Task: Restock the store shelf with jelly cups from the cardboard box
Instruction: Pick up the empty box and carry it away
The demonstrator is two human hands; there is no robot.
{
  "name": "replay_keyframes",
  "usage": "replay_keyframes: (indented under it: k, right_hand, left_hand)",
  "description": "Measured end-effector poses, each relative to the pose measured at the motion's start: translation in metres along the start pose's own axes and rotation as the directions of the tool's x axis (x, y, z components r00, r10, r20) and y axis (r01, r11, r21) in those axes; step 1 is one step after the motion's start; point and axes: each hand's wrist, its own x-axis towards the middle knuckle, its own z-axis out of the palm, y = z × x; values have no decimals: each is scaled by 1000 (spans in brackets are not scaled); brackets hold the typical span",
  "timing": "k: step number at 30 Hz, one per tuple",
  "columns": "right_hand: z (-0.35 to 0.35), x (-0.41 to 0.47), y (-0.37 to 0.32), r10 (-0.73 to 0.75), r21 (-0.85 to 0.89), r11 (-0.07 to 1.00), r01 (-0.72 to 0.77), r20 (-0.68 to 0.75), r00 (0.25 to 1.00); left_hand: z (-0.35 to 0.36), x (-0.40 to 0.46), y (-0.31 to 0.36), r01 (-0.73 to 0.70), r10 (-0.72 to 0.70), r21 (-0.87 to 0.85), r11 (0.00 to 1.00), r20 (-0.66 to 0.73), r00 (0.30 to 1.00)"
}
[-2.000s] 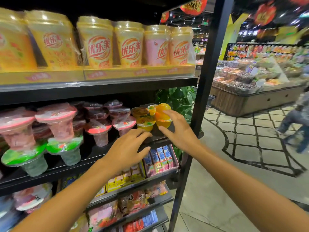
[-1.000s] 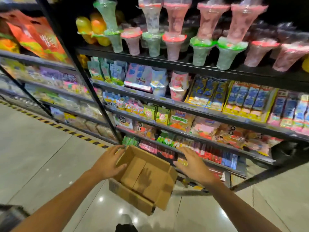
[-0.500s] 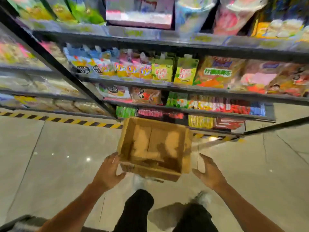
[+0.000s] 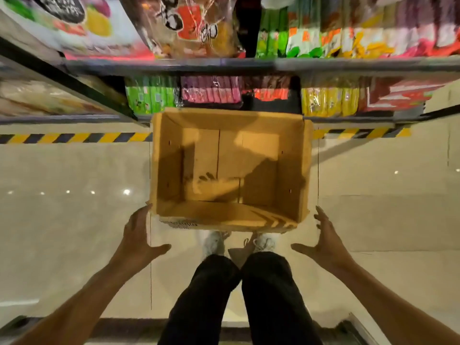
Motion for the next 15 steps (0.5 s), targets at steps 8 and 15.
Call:
replay_keyframes:
  k: [8, 15]
  right_hand:
    - [53, 102, 29, -111, 258, 958, 129, -82, 990]
    - [58, 124, 50, -220, 384, 904, 190, 35, 975]
  left_hand:
    - [45, 103, -46, -186, 186, -56, 981, 2, 983]
    - [61, 150, -89, -158, 247, -402, 902, 179, 952]
